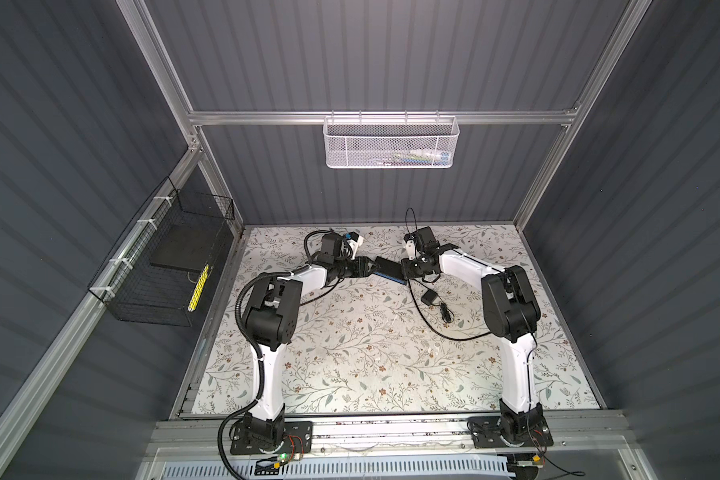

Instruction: Insert the plug into the switch port

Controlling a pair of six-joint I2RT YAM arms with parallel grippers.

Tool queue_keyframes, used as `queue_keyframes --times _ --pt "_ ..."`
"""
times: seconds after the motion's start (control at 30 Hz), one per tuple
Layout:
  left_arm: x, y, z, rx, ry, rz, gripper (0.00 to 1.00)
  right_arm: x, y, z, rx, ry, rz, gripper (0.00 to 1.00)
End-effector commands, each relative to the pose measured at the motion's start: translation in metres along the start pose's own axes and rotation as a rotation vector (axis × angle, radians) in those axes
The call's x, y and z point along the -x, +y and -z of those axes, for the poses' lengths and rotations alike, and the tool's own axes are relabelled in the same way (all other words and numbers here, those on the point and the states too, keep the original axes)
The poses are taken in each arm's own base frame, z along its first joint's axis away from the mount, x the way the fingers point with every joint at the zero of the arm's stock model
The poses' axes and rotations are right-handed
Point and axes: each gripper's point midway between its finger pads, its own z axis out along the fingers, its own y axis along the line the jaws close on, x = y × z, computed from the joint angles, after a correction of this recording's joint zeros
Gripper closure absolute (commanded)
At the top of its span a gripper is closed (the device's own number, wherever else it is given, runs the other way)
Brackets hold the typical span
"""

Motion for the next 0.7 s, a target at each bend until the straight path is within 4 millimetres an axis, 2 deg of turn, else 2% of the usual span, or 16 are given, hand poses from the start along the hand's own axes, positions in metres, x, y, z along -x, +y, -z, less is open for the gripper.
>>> queue_keyframes --times 0.0,0.07,0.13,0.3,0.47,0.67 --pt "0.024 -0.013 0.006 0.002 -0.027 -0.083 0.41 0.001 -0.005 0.033 -0.040 -0.027 0.018 1.00" --pt "0.040 -0.015 0.001 -0.009 -0.044 -0.110 0.40 0.002 -0.011 0.045 -0.067 -0.042 -0.004 1.00" --pt "0.052 -0.013 -0.009 -0.020 -0.050 -0.133 0.40 0.003 -0.018 0.049 -0.088 -0.055 -0.036 1.00" --pt "0.075 0.000 -0.031 -0.033 -0.099 -0.148 0.39 0.004 -0.033 0.033 -0.137 -0.029 -0.091 1.00" --pt "0.077 0.011 -0.055 -0.083 -0.095 -0.102 0.39 0.007 -0.043 0.014 -0.145 -0.019 -0.127 1.00" --pt "0.065 0.019 -0.063 -0.098 -0.090 -0.055 0.39 0.003 -0.048 0.004 -0.140 0.015 -0.134 1.00"
